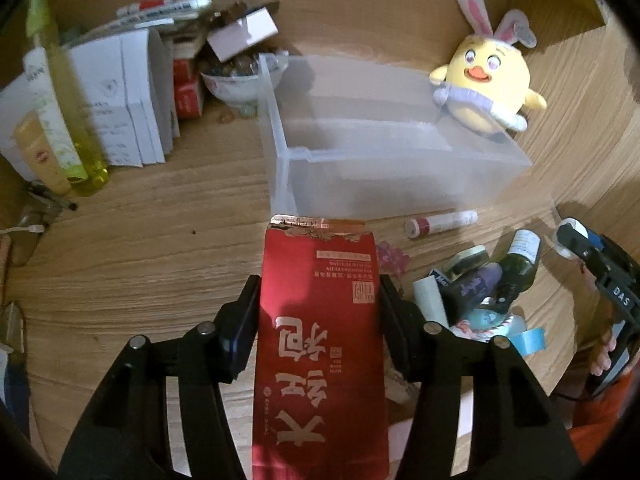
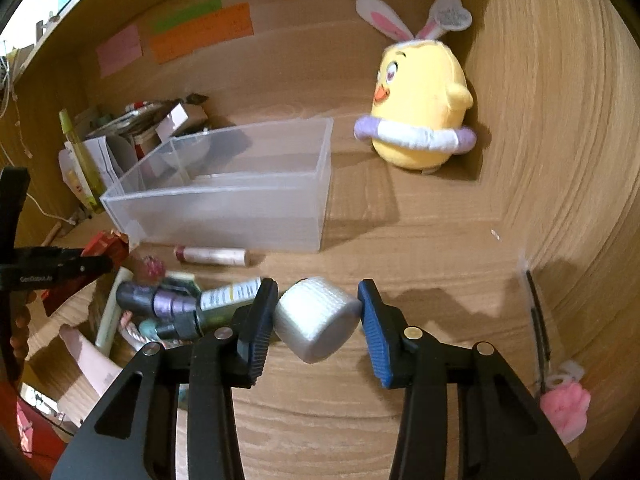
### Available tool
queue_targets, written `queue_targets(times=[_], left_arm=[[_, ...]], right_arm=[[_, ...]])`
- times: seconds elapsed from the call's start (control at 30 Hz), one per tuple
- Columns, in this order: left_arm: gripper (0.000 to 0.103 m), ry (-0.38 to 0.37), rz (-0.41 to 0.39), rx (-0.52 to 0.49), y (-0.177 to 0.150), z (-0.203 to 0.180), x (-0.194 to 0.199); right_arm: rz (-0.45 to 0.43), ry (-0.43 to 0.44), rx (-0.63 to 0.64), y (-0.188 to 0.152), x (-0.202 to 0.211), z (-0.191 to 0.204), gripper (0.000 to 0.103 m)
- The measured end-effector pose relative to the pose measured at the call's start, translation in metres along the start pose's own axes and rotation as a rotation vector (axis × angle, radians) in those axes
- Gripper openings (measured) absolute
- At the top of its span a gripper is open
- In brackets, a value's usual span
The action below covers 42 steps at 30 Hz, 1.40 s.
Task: Organize objects
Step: 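Grasp the red packet with the left tool while the right tool grasps the white tape roll, then carry both items over the clear box and open both tools to drop them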
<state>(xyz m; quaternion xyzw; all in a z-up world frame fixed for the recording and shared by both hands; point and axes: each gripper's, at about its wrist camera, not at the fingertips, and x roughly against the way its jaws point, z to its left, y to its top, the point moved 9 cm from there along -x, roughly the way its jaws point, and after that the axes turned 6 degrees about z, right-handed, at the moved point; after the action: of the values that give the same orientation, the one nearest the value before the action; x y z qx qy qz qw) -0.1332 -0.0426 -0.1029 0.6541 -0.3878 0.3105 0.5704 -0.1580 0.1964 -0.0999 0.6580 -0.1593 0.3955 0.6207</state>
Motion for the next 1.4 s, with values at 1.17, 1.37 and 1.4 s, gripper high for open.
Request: queue_targets(times=[1.17, 1.37, 1.4], left_arm=[[0.056, -0.045, -0.259, -0.012, 0.102, -0.028, 0.064], [0.056, -0.042, -0.25, -0.009, 0.122, -0.031, 0.052], [0.056, -0.043, -0.247, -0.009, 0.125, -0.032, 0.049]], right_arm=[[-0.207, 0.097, 0.136, 0.128, 0.009, 0.052, 0.038], [-0.209, 0.09, 0.149, 0.145, 0.0, 0.053, 0.038], [-0.209, 0.087, 0.152, 0.147, -0.002, 0.053, 0.038]])
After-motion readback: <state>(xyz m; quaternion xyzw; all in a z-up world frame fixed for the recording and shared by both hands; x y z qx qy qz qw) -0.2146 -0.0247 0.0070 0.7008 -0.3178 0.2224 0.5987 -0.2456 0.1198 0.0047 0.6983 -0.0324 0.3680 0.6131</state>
